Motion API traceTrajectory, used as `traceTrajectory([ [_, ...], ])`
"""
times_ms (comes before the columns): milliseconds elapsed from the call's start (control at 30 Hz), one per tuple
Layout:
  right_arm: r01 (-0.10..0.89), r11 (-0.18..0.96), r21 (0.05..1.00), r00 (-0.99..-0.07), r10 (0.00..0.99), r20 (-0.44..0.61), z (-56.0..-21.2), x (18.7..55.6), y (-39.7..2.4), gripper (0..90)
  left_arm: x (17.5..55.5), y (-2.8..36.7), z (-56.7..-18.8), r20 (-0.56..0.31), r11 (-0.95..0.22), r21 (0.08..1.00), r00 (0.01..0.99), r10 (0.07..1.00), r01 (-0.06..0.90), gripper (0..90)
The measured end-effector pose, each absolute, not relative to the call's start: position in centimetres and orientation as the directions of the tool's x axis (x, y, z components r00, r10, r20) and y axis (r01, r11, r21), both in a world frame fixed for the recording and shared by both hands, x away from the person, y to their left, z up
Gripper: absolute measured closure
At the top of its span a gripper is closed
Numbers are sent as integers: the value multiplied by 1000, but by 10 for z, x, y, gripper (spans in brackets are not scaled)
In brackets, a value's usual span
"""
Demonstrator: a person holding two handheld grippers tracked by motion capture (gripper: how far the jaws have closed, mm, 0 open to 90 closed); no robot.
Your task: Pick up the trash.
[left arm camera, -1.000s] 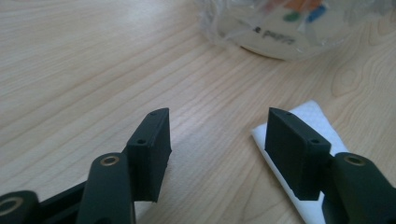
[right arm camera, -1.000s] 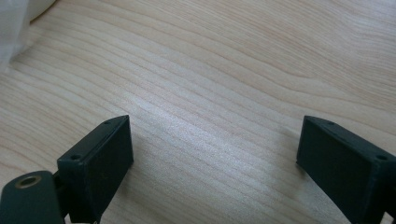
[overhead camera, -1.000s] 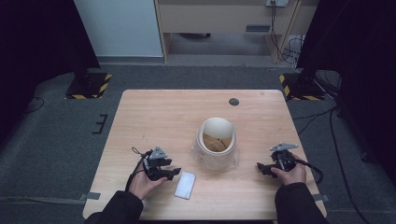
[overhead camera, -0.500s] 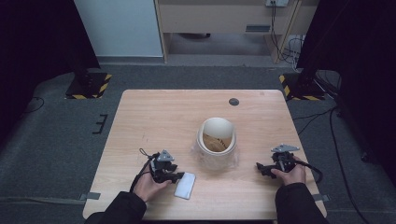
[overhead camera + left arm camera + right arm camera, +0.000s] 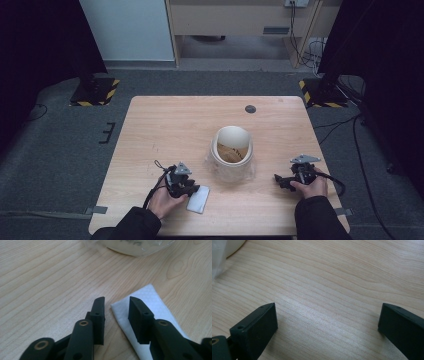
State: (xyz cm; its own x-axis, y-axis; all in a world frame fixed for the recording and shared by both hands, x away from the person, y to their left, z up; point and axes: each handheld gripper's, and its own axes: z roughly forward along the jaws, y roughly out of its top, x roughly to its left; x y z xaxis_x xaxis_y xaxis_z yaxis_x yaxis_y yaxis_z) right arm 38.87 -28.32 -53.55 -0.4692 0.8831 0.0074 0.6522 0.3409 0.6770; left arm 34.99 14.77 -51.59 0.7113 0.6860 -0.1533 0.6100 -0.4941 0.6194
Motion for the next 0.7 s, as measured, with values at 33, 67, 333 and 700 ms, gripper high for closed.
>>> traceTrajectory([
  [33, 652, 341, 677, -469, 883, 8, -535, 389, -283, 24, 349, 146, -516, -153, -490, 617, 704, 693, 616, 690],
  [67, 652, 342, 677, -470, 883, 7, -535, 389, -283, 24, 348, 145, -515, -152, -493, 612, 704, 693, 618, 716],
  [333, 651, 342, 677, -470, 883, 7, -536, 389, -283, 24, 346, 144, -515, -197, -455, 605, 677, 710, 653, 845],
  [700, 643, 334, 689, -469, 883, 9, -537, 388, -283, 7, 339, 148, -494, -216, -395, 717, 722, 658, 575, 876],
])
